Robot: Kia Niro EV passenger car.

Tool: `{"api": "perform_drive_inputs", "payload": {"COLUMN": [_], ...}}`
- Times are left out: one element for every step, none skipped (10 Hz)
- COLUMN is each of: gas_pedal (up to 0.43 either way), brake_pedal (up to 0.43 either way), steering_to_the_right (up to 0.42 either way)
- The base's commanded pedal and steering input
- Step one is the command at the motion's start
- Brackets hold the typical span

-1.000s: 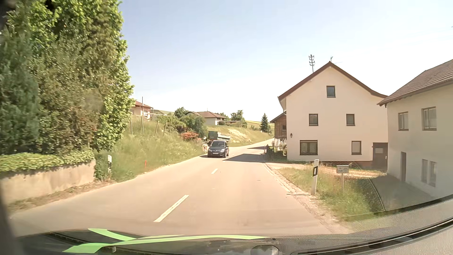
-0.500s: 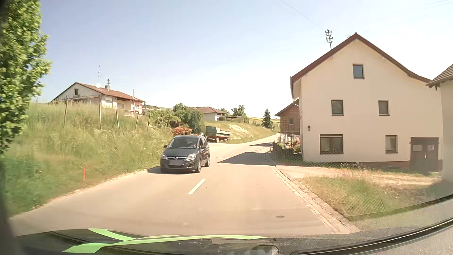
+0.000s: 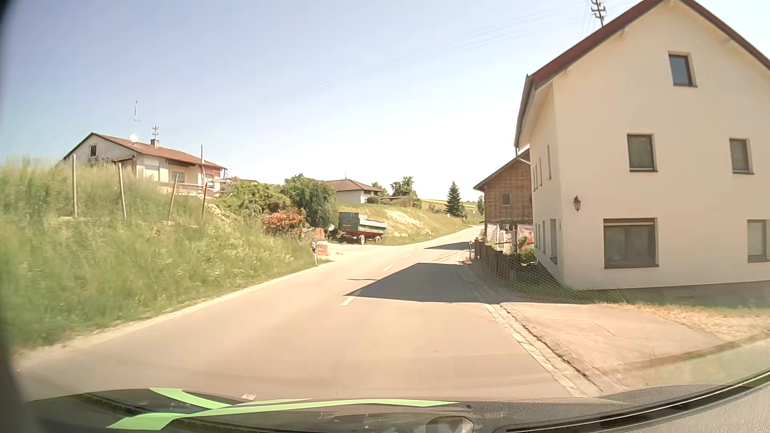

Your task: Follow the waypoints while adhering to traffic rules and regulations

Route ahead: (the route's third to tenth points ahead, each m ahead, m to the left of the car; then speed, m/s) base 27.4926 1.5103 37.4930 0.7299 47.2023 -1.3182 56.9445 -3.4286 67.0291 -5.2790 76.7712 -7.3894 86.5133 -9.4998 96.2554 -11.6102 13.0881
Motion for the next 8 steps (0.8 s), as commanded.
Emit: {"api": "perform_drive_inputs", "payload": {"gas_pedal": [0.15, 0.15, 0.15, 0.15, 0.15, 0.15, 0.138, 0.138], "brake_pedal": [0.0, 0.0, 0.0, 0.0, 0.0, 0.0, 0.0, 0.0], "steering_to_the_right": [0.007, 0.01, 0.01, 0.011, 0.011, 0.011, 0.013, 0.015]}}
